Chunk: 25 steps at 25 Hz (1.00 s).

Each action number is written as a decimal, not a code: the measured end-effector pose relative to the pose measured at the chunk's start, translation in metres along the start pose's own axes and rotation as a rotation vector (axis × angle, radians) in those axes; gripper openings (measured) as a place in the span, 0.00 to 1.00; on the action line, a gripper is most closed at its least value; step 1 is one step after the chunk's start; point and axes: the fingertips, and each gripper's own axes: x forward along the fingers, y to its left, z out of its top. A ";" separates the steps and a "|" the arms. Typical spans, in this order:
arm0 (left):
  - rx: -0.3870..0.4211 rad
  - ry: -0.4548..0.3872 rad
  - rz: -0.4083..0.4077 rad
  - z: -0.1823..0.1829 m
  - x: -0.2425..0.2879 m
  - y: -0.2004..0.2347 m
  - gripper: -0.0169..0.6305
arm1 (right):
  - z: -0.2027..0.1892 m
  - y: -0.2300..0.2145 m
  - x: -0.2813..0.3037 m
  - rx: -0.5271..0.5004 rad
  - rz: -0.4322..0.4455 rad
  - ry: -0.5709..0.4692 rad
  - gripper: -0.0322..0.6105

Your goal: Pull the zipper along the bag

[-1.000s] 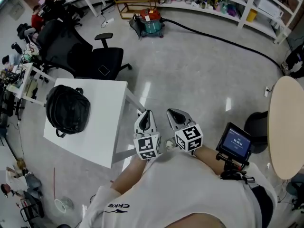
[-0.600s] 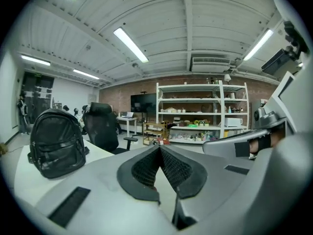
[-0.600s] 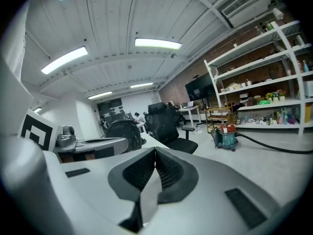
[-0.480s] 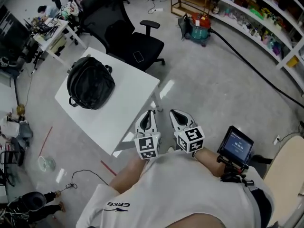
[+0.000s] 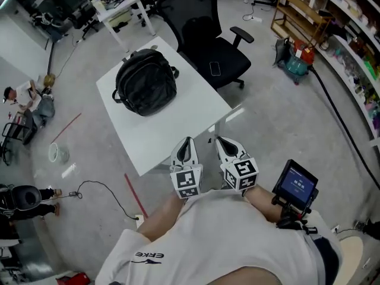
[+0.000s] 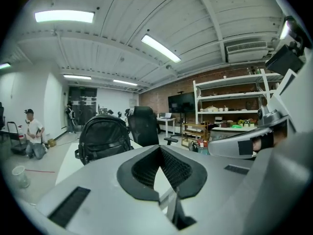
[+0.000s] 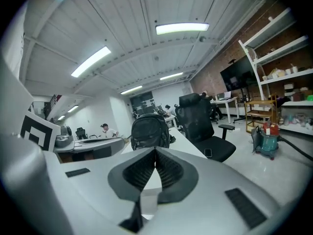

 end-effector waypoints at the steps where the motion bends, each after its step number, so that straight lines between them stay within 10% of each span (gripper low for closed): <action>1: -0.004 -0.002 0.032 0.000 -0.001 0.005 0.03 | 0.000 0.001 0.005 -0.006 0.025 0.007 0.06; 14: -0.040 0.007 0.306 -0.010 -0.018 0.037 0.03 | -0.005 0.011 0.042 -0.061 0.256 0.066 0.06; 25: -0.052 0.006 0.378 -0.014 -0.013 0.075 0.03 | -0.004 0.022 0.082 -0.071 0.300 0.083 0.06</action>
